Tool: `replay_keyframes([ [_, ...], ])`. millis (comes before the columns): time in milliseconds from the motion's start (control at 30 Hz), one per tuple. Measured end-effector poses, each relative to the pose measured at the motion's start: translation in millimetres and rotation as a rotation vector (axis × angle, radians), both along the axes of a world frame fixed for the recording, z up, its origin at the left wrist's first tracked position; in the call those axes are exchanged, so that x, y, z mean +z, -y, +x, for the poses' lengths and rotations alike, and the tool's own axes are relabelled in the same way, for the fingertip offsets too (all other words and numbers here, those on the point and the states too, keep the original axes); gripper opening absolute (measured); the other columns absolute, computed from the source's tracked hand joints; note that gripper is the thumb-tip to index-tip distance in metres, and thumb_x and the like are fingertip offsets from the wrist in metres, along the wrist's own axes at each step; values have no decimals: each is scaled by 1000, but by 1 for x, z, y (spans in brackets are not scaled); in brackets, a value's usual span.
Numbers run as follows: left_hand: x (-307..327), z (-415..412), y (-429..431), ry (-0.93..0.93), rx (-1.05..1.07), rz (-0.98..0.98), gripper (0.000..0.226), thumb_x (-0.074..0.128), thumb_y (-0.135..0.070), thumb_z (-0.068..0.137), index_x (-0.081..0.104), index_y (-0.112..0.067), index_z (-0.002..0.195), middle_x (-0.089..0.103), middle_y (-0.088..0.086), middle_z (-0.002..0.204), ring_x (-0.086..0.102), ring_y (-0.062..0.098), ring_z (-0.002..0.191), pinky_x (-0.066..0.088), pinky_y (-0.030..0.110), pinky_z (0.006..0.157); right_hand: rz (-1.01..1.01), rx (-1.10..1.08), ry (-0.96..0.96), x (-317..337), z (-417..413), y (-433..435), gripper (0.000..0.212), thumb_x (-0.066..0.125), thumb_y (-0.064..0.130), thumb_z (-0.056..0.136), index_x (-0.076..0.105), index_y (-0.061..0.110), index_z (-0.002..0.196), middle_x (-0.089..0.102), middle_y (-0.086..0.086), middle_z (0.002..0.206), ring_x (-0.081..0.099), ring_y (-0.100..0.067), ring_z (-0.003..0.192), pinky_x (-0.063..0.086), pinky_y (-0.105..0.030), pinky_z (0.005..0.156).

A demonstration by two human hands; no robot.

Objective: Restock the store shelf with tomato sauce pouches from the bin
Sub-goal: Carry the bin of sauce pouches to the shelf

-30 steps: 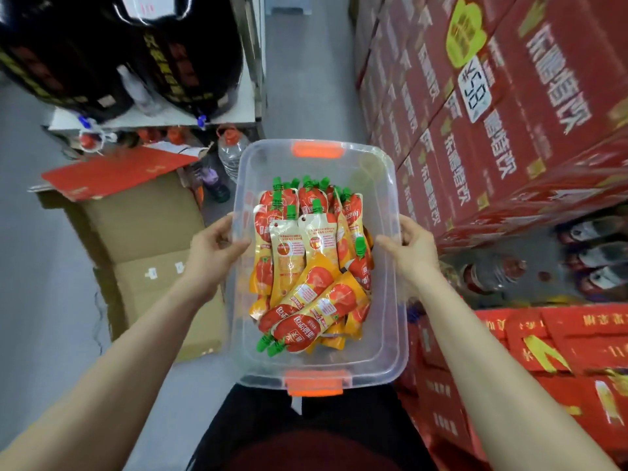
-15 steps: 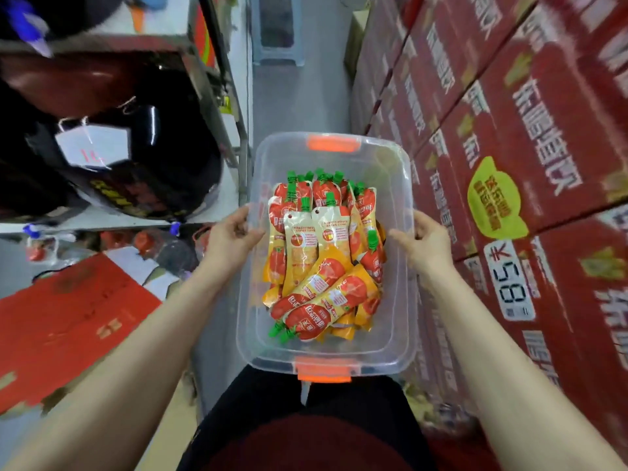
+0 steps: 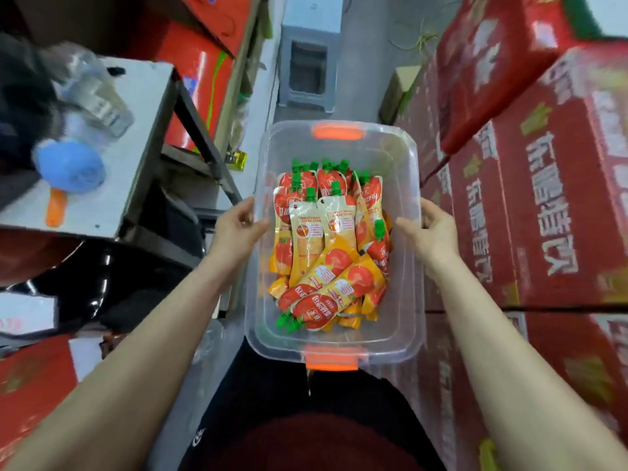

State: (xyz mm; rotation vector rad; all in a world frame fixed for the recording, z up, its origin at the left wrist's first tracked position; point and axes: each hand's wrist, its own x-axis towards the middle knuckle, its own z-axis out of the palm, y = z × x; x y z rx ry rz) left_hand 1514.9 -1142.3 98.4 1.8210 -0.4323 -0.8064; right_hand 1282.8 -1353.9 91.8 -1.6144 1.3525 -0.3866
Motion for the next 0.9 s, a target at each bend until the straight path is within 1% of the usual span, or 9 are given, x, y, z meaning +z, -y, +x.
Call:
replay_keyframes([
  [133,-3,63,94,32,53,10,44,64,-6,88,63,-50,86,57,-4,80,51,12,75,47,32,71,-5,22,-5,3,76,97,57,75,29,78,60,17,132,67,-4,128,62,-21,120,51,-45,101],
  [200,-8,99,140,34,57,-6,43,65,-10,84,66,-52,86,61,2,87,53,19,80,50,43,76,8,24,5,1,114,142,49,73,21,84,60,13,131,67,0,125,61,-18,119,50,-34,99],
  [333,-19,178,233,25,54,16,58,66,-9,85,62,-67,80,53,-8,85,44,14,76,40,37,74,21,17,16,-2,190,226,39,72,13,85,65,18,123,70,4,110,65,-12,103,53,-35,92],
  [433,-23,233,307,-9,106,15,47,65,-5,88,59,-44,114,50,-12,89,47,12,87,42,34,81,35,-6,26,-4,245,294,37,71,12,85,66,17,121,69,7,104,64,-9,98,51,-30,88],
  [500,-21,269,356,8,104,24,51,65,-3,87,48,-29,127,49,-10,83,44,12,79,40,31,72,37,-17,29,-6,279,338,37,72,12,84,66,18,120,68,8,97,64,-10,92,52,-29,84],
  [600,-20,327,431,33,75,24,48,65,-2,86,51,-35,119,55,-6,85,44,13,76,41,31,67,71,-40,49,-18,333,414,36,73,10,83,66,20,117,69,5,89,66,-14,84,52,-29,78],
  [700,-34,386,498,49,75,52,47,69,-16,80,63,-26,125,63,1,110,55,15,93,47,36,84,87,9,63,-34,396,502,32,73,11,83,66,18,114,72,-2,93,66,-18,83,51,-29,76],
  [800,-44,437,561,32,167,86,38,69,-31,67,69,-34,105,56,2,94,48,16,81,42,36,73,136,52,69,-41,461,587,50,73,11,86,57,8,133,70,-7,110,66,-20,94,54,-34,86],
  [900,-43,483,620,10,224,80,58,70,-30,68,62,-24,125,61,5,99,53,17,85,49,38,79,114,93,44,-41,520,658,59,76,18,82,55,10,136,68,-10,121,66,-23,108,52,-41,98],
])
